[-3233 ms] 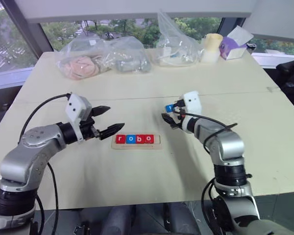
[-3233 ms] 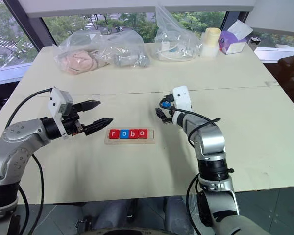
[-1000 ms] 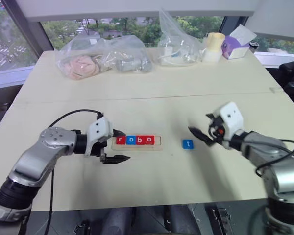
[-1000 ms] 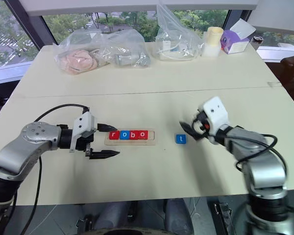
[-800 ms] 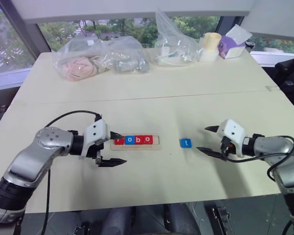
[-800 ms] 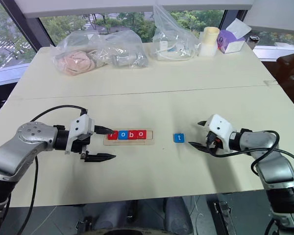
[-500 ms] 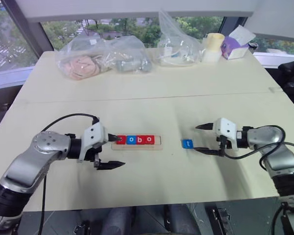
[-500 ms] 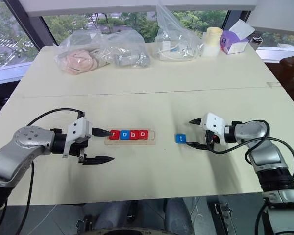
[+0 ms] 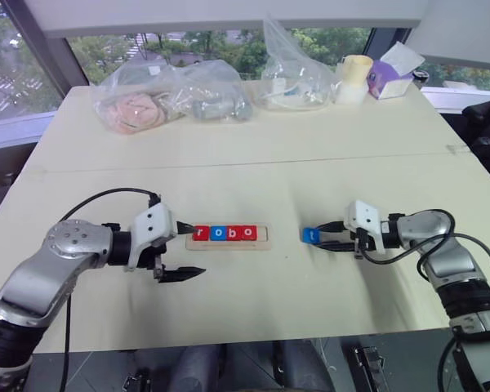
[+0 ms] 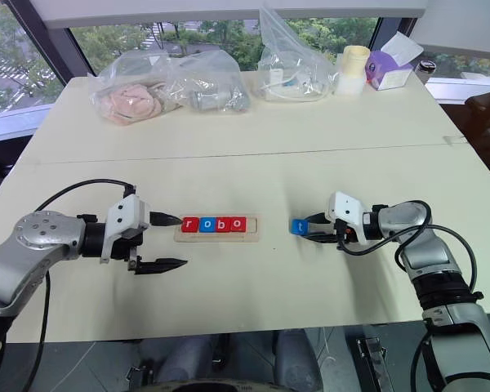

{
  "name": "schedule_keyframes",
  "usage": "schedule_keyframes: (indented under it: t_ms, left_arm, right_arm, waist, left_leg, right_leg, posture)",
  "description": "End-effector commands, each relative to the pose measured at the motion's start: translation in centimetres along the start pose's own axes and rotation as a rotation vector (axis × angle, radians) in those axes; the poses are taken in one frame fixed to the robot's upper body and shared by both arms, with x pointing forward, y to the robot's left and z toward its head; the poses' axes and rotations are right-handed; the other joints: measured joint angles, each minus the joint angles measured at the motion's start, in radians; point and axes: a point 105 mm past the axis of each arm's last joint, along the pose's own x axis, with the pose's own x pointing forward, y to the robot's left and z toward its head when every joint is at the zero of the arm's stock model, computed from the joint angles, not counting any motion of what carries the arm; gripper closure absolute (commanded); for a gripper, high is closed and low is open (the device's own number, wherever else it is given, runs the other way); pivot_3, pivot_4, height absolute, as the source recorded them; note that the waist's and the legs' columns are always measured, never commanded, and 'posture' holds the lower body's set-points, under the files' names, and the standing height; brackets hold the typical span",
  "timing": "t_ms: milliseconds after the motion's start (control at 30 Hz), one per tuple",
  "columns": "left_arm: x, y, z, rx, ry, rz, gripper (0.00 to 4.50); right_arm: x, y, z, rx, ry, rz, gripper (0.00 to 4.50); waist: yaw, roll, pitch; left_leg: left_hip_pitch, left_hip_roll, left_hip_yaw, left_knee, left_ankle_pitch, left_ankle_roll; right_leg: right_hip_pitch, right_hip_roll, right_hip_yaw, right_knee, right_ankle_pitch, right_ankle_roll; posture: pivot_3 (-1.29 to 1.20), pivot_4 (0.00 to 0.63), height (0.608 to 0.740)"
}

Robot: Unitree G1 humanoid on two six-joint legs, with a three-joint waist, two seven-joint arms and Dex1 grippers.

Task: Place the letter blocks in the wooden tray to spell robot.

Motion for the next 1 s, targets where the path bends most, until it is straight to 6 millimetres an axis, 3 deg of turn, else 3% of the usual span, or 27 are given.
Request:
schedule_keyframes:
  t_ms: [33,267,367,567,1000]
  left_arm:
    - [-0.4,0.4,0.7,0.033,-0.012,0.015,0.0]
    - [-0.7,1.1,0.3,0.04,0.006,0.023,0.0]
    - [-0.7,1.1,0.1,0.044,0.014,0.021,0.0]
    - [-0.4,1.0,0.1,0.044,0.009,0.029,0.0]
    - [-0.2,0.8,-0.2,0.022,0.003,0.061,0.0]
  right_arm:
    - [0.2,0.2,1.9,-0.06,-0.048,0.0,3.39]
    - [1.9,-0.2,6.4,-0.115,-0.092,0.035,3.39]
    - [2.9,0.1,7.5,-0.124,-0.078,0.077,3.39]
    - [5.3,0.1,7.7,-0.16,0.058,0.116,3.39]
    - [7.0,0.4,7.3,-0.178,0.119,0.156,3.39]
  waist:
    - [0.0,0.0,0.0]
    - [-0.001,0.0,0.0]
    - [0.0,0.0,0.0]
    - [0.0,0.0,0.0]
    - [-0.001,0.0,0.0]
  left_leg:
    - [0.0,0.0,0.0,0.0,0.0,0.0]
    - [0.0,0.0,0.0,0.0,0.0,0.0]
    - [0.0,0.0,0.0,0.0,0.0,0.0]
    - [-0.001,-0.001,0.0,0.0,0.0,0.0]
    - [-0.001,-0.001,0.0,0.0,0.0,-0.001]
  right_leg:
    - [0.0,0.0,0.0,0.0,0.0,0.0]
    - [0.0,0.0,0.0,0.001,0.0,0.0]
    - [-0.001,0.0,0.0,0.001,0.0,0.0]
    - [-0.001,-0.001,0.0,0.0,0.0,0.0]
    - [-0.002,0.0,0.0,0.001,0.0,0.0]
  posture:
    - [0.0,0.15,0.74]
    - [0.0,0.15,0.74]
    - [0.0,0.15,0.74]
    - [0.0,0.15,0.74]
    - [0.0,0.15,0.74]
